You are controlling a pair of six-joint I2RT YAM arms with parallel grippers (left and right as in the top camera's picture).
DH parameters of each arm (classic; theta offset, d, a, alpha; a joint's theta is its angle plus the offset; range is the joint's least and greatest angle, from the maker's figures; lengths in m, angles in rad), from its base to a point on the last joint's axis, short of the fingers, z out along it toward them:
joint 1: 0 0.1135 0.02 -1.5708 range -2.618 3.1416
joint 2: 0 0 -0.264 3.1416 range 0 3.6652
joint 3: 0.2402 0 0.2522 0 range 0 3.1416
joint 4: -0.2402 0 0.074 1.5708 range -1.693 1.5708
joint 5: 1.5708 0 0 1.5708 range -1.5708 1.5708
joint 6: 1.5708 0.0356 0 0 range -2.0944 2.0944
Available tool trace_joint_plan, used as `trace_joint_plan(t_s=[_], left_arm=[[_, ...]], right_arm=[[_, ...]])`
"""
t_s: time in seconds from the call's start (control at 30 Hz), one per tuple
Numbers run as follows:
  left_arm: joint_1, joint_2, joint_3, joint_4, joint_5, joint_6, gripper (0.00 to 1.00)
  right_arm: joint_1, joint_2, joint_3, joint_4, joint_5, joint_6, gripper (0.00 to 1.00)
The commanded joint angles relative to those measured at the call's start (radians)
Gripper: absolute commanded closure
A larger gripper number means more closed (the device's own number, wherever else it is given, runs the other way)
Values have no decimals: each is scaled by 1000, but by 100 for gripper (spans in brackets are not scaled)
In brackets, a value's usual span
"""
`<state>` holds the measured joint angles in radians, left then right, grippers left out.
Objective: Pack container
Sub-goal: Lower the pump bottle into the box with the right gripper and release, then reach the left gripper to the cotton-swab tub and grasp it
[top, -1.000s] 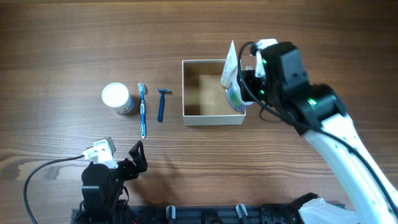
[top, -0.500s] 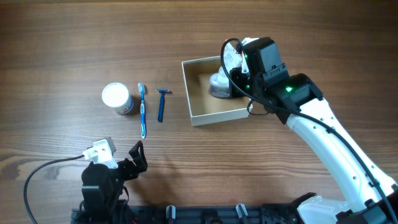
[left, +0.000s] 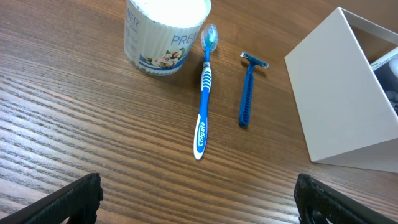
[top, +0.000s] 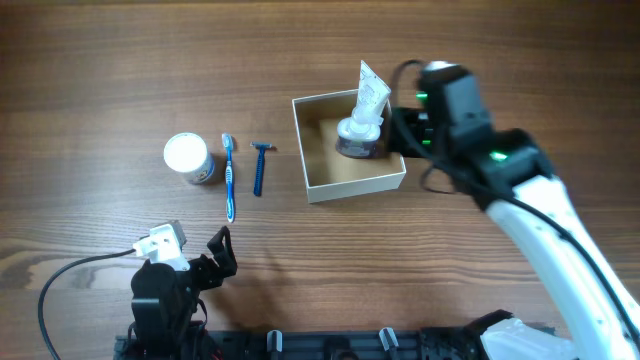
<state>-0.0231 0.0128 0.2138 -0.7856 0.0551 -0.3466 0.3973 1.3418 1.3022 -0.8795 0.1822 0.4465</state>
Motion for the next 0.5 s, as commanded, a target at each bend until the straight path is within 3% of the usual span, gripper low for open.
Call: trace_joint_plan(t_s=[0.0,0.1,0.27,0.4,0.47], left_arm=[[8,-10,-1,2,16,-2,0],[8,-10,-1,2,16,-2,0],[8,-10,-1,4,-30,-2,0],[8,-10,-1,43,-76,-4,0],[8,-10,-1,101,1,-45,0]], right_arm=[[-149,-37,21,-44,45,55,6],[-277,-26,21,-58,-43,53,1],[-435,-7,21,-69,-193,53,0],[-490,-6,21,-83,-217,53,0],[-492,-6,21,-87,-217,51,0]])
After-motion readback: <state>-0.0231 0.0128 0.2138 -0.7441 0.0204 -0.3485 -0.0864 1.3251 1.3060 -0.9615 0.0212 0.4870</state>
